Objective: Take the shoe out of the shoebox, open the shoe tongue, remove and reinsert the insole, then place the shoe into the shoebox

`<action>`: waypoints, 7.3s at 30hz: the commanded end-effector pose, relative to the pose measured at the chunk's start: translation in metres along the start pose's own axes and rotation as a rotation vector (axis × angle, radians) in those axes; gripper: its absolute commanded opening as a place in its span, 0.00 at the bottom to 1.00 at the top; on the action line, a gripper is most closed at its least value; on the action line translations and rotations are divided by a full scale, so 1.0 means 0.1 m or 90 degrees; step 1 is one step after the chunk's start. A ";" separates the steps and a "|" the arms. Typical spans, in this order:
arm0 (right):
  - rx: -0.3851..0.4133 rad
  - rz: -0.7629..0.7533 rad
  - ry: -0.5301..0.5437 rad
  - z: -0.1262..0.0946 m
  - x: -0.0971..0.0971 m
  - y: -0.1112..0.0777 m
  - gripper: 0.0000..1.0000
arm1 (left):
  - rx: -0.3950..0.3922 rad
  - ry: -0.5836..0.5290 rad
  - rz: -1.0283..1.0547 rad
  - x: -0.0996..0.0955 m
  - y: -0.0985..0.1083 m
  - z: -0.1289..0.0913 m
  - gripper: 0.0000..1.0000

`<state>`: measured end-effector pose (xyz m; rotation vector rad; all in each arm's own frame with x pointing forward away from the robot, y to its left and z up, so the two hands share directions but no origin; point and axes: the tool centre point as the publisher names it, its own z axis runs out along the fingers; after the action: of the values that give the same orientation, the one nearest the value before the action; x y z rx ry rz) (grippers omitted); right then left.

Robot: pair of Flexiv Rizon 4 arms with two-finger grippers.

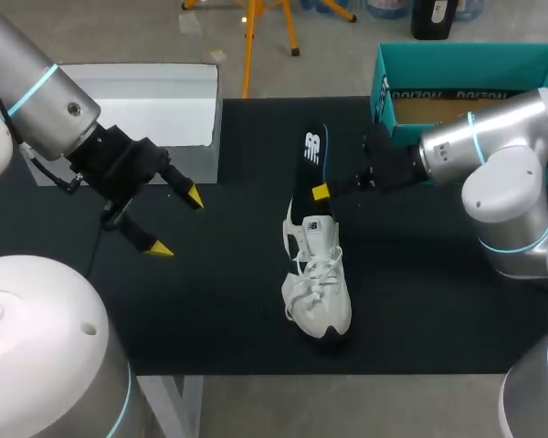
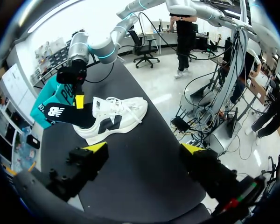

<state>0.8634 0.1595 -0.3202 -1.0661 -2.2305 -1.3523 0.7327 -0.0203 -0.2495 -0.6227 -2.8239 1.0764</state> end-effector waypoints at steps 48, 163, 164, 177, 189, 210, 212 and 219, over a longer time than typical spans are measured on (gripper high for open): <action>0.006 0.003 -0.029 0.12 0.00 -0.09 0.00 | -0.003 0.002 -0.001 -0.01 0.00 0.00 1.00; 0.066 0.034 -0.279 -0.12 0.20 0.12 1.00 | -0.003 0.002 -0.001 -0.01 0.00 0.00 1.00; 0.106 0.053 -0.332 -0.11 0.21 0.11 1.00 | -0.003 0.002 -0.001 -0.01 0.00 0.00 1.00; 0.224 0.102 -0.456 -0.05 0.29 0.07 1.00 | -0.003 0.002 -0.001 -0.01 0.00 0.00 1.00; 0.259 0.109 -0.499 -0.05 0.34 0.01 0.00 | -0.003 0.002 -0.001 -0.01 0.00 0.00 1.00; 0.242 0.153 -0.547 0.31 0.03 -0.38 0.00 | -0.003 0.002 -0.001 -0.01 0.00 0.00 1.00; 0.240 0.153 -0.550 0.34 -0.02 -0.43 0.00 | -0.003 0.002 -0.001 -0.01 0.00 0.00 1.00; 0.259 0.157 -0.529 0.54 -0.11 -0.60 0.00 | -0.003 0.002 -0.001 -0.01 0.00 0.00 1.00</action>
<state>0.8285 0.1780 -0.3760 -1.8882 -2.6076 -0.3207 0.7327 -0.0203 -0.2496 -0.6227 -2.8239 1.0763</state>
